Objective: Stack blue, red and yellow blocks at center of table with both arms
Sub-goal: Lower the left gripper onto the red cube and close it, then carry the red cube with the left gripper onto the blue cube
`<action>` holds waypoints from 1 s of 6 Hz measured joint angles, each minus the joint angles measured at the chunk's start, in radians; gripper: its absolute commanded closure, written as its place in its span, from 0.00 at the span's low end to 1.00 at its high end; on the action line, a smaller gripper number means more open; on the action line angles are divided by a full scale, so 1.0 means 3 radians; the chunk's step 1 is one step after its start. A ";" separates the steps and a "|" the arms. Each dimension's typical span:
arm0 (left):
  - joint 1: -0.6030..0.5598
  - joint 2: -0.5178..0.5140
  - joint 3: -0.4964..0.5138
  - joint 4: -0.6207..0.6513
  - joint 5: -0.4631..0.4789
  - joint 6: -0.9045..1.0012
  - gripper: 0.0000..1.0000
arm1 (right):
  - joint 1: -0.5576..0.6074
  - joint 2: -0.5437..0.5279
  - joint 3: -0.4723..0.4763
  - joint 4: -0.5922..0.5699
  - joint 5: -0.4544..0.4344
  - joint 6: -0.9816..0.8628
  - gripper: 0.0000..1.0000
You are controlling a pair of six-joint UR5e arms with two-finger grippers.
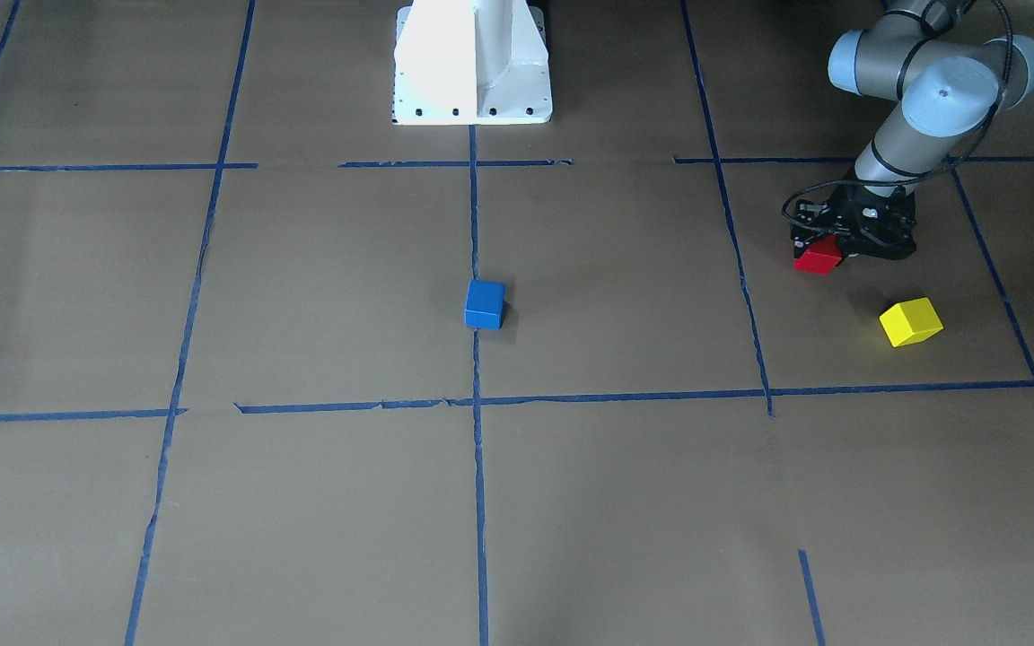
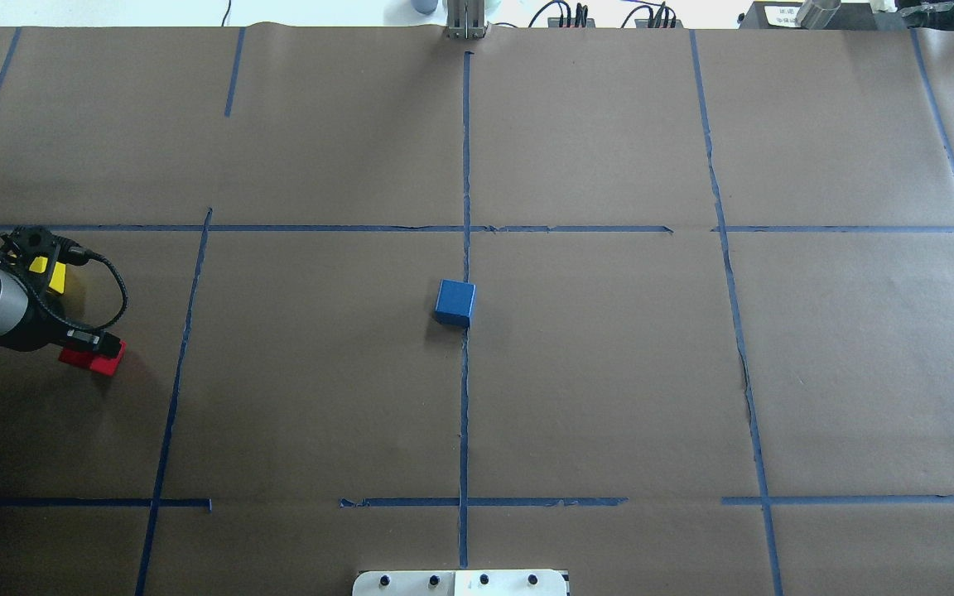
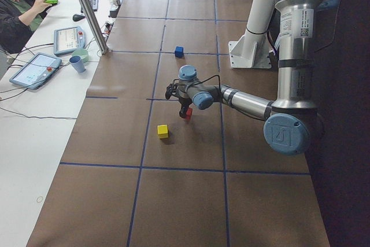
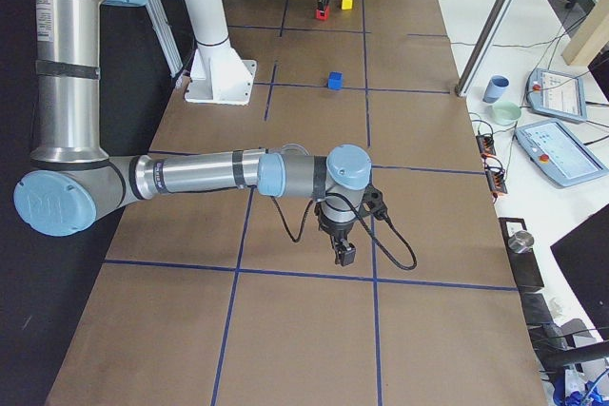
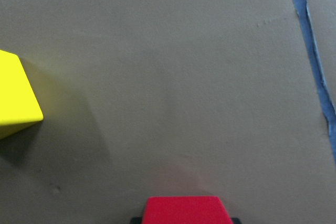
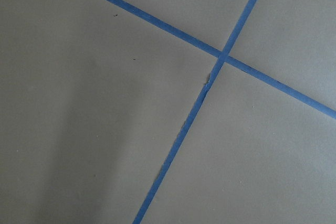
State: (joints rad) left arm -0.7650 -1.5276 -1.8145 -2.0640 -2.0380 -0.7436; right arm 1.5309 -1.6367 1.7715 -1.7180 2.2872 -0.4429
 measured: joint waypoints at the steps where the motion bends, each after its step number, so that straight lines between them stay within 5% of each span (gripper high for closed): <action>1: 0.0000 -0.0151 -0.0084 0.0167 0.0001 -0.0052 0.95 | 0.0000 -0.0002 -0.0004 -0.0002 0.0001 0.0002 0.00; 6: 0.0380 -0.1971 0.0006 0.1698 0.0124 -0.0748 0.95 | 0.0145 -0.0228 0.0004 0.0000 0.0004 0.0237 0.00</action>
State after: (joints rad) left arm -0.6509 -2.1190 -1.8128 -1.5547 -2.0009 -0.9679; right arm 1.5744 -1.7052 1.7728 -1.7182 2.2885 -0.3717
